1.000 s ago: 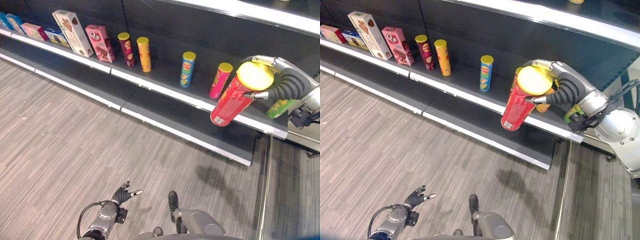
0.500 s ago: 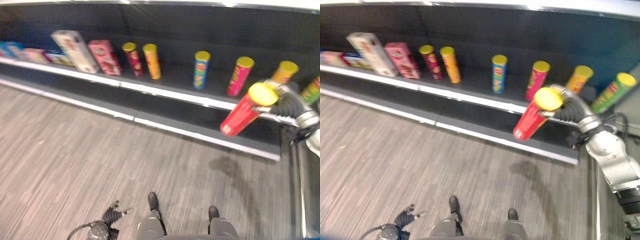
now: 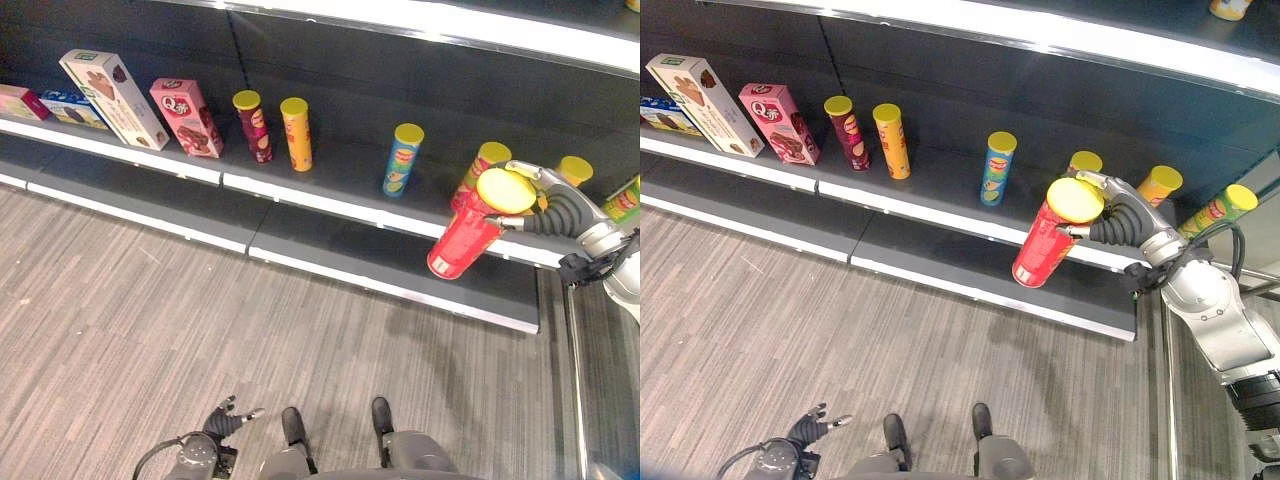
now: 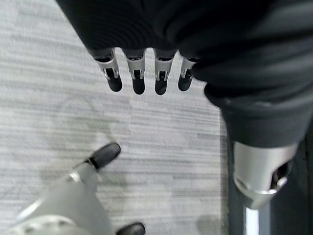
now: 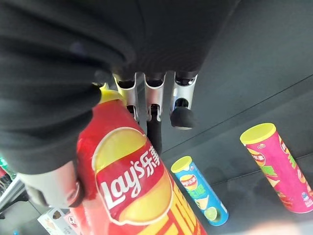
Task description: Put the goods on the table back onto the shelves and tidy them up.
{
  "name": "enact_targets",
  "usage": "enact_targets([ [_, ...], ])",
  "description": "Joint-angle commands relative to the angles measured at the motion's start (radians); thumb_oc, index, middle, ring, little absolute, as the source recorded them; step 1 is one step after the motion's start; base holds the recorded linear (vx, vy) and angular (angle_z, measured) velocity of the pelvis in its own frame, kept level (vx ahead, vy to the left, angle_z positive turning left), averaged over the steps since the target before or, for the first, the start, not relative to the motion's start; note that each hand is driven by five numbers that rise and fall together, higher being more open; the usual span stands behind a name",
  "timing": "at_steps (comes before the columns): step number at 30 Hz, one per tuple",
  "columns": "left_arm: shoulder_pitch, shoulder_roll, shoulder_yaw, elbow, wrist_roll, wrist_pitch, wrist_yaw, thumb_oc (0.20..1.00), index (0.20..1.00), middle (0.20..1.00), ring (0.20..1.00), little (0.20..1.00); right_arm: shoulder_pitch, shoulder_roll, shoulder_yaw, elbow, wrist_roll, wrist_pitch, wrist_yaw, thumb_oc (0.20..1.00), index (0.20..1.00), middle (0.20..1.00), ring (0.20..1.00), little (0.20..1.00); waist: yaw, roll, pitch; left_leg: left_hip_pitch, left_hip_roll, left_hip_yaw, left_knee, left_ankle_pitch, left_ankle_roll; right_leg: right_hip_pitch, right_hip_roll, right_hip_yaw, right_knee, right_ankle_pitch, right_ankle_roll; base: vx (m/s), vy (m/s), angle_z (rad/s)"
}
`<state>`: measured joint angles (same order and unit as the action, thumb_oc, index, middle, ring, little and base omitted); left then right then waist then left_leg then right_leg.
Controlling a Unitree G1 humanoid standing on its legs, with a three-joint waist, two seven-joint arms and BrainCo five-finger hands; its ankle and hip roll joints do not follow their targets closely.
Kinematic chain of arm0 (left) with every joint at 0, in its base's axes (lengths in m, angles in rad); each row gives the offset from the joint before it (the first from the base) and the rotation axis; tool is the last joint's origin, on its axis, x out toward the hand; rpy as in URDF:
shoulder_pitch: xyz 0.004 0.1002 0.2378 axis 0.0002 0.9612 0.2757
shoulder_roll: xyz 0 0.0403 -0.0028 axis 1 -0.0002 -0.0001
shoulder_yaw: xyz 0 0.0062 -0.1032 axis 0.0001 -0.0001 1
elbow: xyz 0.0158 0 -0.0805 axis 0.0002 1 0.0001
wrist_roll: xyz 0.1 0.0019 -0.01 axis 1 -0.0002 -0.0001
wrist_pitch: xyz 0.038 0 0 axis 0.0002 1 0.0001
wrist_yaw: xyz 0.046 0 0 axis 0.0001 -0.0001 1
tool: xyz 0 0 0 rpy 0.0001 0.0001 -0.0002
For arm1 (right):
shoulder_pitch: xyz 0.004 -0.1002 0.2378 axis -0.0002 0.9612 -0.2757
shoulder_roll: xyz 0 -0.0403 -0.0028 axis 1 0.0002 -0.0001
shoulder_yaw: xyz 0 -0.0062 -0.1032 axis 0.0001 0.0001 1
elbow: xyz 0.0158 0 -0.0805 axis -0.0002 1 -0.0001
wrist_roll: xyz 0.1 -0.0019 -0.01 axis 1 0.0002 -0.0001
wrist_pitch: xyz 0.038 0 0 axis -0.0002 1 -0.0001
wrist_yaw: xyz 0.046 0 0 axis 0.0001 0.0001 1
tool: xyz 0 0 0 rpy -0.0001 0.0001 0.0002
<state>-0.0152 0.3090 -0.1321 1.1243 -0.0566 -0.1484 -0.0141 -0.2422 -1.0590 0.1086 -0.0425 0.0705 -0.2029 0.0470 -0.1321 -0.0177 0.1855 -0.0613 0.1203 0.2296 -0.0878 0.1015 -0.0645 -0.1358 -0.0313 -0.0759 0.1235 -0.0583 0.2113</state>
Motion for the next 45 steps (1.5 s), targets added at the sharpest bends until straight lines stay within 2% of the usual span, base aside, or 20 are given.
enact_targets([
  [1,-0.048,0.075,-0.03,-0.046,0.062,-0.014,-0.013,1.0,1.0,1.0,1.0,1.0,0.022,0.003,-0.124,-0.058,0.072,-0.044,-0.021,0.2,0.2,0.2,0.2,0.2,0.002,-0.053,-0.033,0.164,-0.173,-0.015,0.135,-0.3,0.0,-0.083,0.112,-0.112,-0.1,0.088,-0.015,0.26,0.052,0.2],
  [7,-0.026,0.061,-0.048,-0.092,0.075,-0.014,-0.032,1.0,1.0,1.0,1.0,1.0,0.104,-0.008,-0.177,-0.084,0.039,-0.033,-0.007,0.2,0.2,0.2,0.2,0.2,-0.005,0.001,-0.064,0.164,-0.093,0.022,0.389,-0.211,-0.095,0.006,0.102,-0.137,-0.101,0.05,-0.051,0.34,0.07,0.14],
  [8,-0.022,0.066,-0.047,-0.112,0.073,-0.007,-0.032,1.0,1.0,1.0,1.0,1.0,0.106,-0.011,-0.185,-0.093,0.033,-0.029,-0.007,0.2,0.2,0.2,0.2,0.2,0.01,-0.009,-0.046,0.071,-0.078,0.017,0.602,-0.132,-0.138,0.046,0.092,-0.13,-0.105,0.024,-0.077,0.1,0.012,-0.11],
  [9,-0.022,0.066,-0.047,-0.112,0.073,-0.007,-0.032,1.0,1.0,1.0,1.0,1.0,0.106,-0.011,-0.185,-0.093,0.033,-0.028,-0.007,0.2,0.2,0.2,0.2,0.2,0.01,-0.008,-0.047,0.068,-0.077,0.016,0.604,-0.133,-0.138,0.045,0.093,-0.13,-0.105,0.024,-0.077,0.26,0.066,-0.22],
  [11,-0.023,0.066,-0.04,-0.117,0.066,-0.002,-0.019,1.0,1.0,1.0,1.0,1.0,0.084,-0.013,-0.155,-0.083,0.037,-0.019,-0.007,0.2,0.2,0.2,0.2,0.2,0.032,-0.032,-0.022,-0.021,-0.074,-0.006,0.812,-0.092,-0.142,0.103,0.077,-0.092,-0.128,-0.002,-0.104,0.23,0.099,-0.22],
  [13,-0.019,0.064,-0.035,-0.118,0.05,-0.003,-0.017,1.0,1.0,1.0,1.0,1.0,0.069,-0.022,-0.123,-0.069,0.043,-0.015,0.003,0.2,0.2,0.2,0.2,0.2,0.049,-0.038,-0.008,-0.072,-0.004,0.006,0.844,-0.11,-0.119,0.14,0.064,-0.057,-0.145,-0.009,-0.101,0.19,0.141,-0.69],
  [14,-0.019,0.062,-0.033,-0.119,0.044,-0.004,-0.018,1.0,1.0,1.0,1.0,1.0,0.057,-0.03,-0.112,-0.06,0.041,-0.015,0.003,0.2,0.2,0.2,0.2,0.2,0.059,-0.043,-0.002,-0.088,0.035,0.006,0.822,-0.129,-0.109,0.157,0.053,-0.047,-0.15,-0.016,-0.095,0.13,0.124,-0.78],
  [15,-0.019,0.063,-0.032,-0.119,0.044,-0.004,-0.018,1.0,1.0,1.0,1.0,1.0,0.054,-0.029,-0.109,-0.058,0.041,-0.015,0.003,0.2,0.2,0.2,0.2,0.2,0.059,-0.047,-0.004,-0.089,0.031,0.01,0.816,-0.123,-0.108,0.153,0.049,-0.045,-0.15,-0.014,-0.094,0.22,0.254,-0.73],
  [16,-0.013,0.066,-0.03,-0.114,0.046,-0.004,-0.016,1.0,1.0,1.0,1.0,1.0,0.038,-0.032,-0.09,-0.053,0.034,-0.016,0.003,0.2,0.2,0.2,0.2,0.2,0.079,-0.054,0.001,-0.102,0.085,-0.003,0.681,-0.191,-0.079,0.174,0.026,-0.026,-0.162,-0.023,-0.072,0.2,0.284,-0.63],
  [17,-0.011,0.069,-0.03,-0.11,0.047,-0.005,-0.014,1.0,1.0,1.0,1.0,1.0,0.028,-0.034,-0.078,-0.05,0.031,-0.018,0.002,0.2,0.2,0.2,0.2,0.2,0.091,-0.055,0.001,-0.106,0.1,-0.021,0.563,-0.194,-0.078,0.176,0.013,-0.015,-0.165,-0.025,-0.059,0.28,0.432,-0.69],
  [20,0.005,0.082,-0.03,-0.097,0.047,-0.019,0.0,1.0,1.0,1.0,1.0,1.0,-0.01,-0.035,-0.048,-0.021,0.022,-0.034,-0.023,0.2,0.2,0.2,0.2,0.2,0.138,-0.032,-0.01,-0.128,0.125,-0.169,0.172,-0.065,-0.129,0.205,-0.009,0.031,-0.199,-0.047,-0.021,0.22,0.355,-0.56],
  [23,0.006,0.081,-0.038,-0.074,0.045,-0.026,0.004,1.0,1.0,1.0,1.0,1.0,-0.033,-0.042,-0.035,-0.013,0.003,-0.039,-0.026,0.2,0.2,0.2,0.2,0.2,0.134,0.001,-0.03,-0.119,0.152,-0.209,0.023,-0.016,-0.179,0.205,-0.039,0.049,-0.207,-0.058,0.008,0.16,0.343,-0.67],
  [24,0.007,0.081,-0.037,-0.074,0.045,-0.026,0.004,1.0,1.0,1.0,1.0,1.0,-0.036,-0.042,-0.032,-0.012,0.003,-0.039,-0.026,0.2,0.2,0.2,0.2,0.2,0.136,0.002,-0.029,-0.115,0.154,-0.206,0.02,-0.017,-0.179,0.206,-0.038,0.053,-0.206,-0.059,0.008,0.1,0.646,-0.65],
  [25,0.01,0.082,-0.033,-0.068,0.047,-0.028,0.003,1.0,1.0,1.0,1.0,1.0,-0.066,-0.028,-0.008,-0.018,-0.022,-0.03,-0.028,0.2,0.2,0.2,0.2,0.2,0.133,0.029,-0.03,-0.102,0.148,-0.174,0.031,-0.005,-0.174,0.18,-0.084,0.057,-0.209,-0.036,0.037,-0.01,0.506,-0.7],
  [27,0.004,0.092,-0.023,-0.068,0.045,-0.029,0.004,1.0,1.0,1.0,1.0,1.0,-0.108,-0.003,0.02,-0.009,-0.033,-0.026,-0.033,0.2,0.2,0.2,0.2,0.2,0.134,0.029,-0.031,-0.1,0.128,-0.134,0.062,-0.029,-0.166,0.142,-0.132,0.07,-0.209,0.004,0.051,-0.03,0.521,-0.89],
  [31,-0.026,0.137,-0.002,-0.058,0.047,-0.021,0.02,1.0,1.0,1.0,1.0,1.0,-0.176,0.057,0.078,-0.003,-0.026,-0.017,-0.038,0.2,0.2,0.2,0.2,0.2,0.146,0.001,-0.028,-0.093,0.087,-0.063,0.107,-0.088,-0.13,0.065,-0.2,0.094,-0.202,0.096,0.051,-0.05,0.311,-0.85],
  [35,-0.03,0.154,0.016,-0.067,0.03,-0.018,0.03,1.0,1.0,1.0,1.0,1.0,-0.208,0.076,0.114,0.008,-0.017,-0.017,-0.039,0.2,0.2,0.2,0.2,0.2,0.155,-0.02,-0.023,-0.083,0.073,-0.032,0.116,-0.105,-0.113,0.041,-0.208,0.062,-0.188,0.121,0.051,-0.01,0.122,-0.21],
  [37,-0.03,0.155,0.015,-0.066,0.032,-0.018,0.031,1.0,1.0,1.0,1.0,1.0,-0.215,0.078,0.121,0.014,-0.011,-0.019,-0.039,0.2,0.2,0.2,0.2,0.2,0.157,-0.027,-0.023,-0.083,0.07,-0.03,0.122,-0.11,-0.108,0.043,-0.205,0.055,-0.18,0.13,0.051,0.02,0.147,-0.07],
  [43,-0.046,0.148,-0.023,-0.03,0.043,-0.01,0.027,1.0,1.0,1.0,1.0,1.0,-0.298,0.027,0.192,0.037,-0.004,-0.039,-0.036,0.2,0.2,0.2,0.2,0.2,0.161,-0.085,0.001,-0.064,-0.005,-0.055,0.124,-0.152,-0.056,0.014,-0.051,0.065,-0.151,0.058,0.041,0.06,0.111,-0.07],
  [45,-0.045,0.147,-0.022,-0.031,0.043,-0.01,0.027,1.0,1.0,1.0,1.0,1.0,-0.298,0.026,0.193,0.037,-0.004,-0.038,-0.036,0.2,0.2,0.2,0.2,0.2,0.159,-0.084,0.002,-0.061,-0.005,-0.057,0.122,-0.152,-0.056,0.017,-0.051,0.062,-0.151,0.057,0.041,0.07,0.039,0.25],
])
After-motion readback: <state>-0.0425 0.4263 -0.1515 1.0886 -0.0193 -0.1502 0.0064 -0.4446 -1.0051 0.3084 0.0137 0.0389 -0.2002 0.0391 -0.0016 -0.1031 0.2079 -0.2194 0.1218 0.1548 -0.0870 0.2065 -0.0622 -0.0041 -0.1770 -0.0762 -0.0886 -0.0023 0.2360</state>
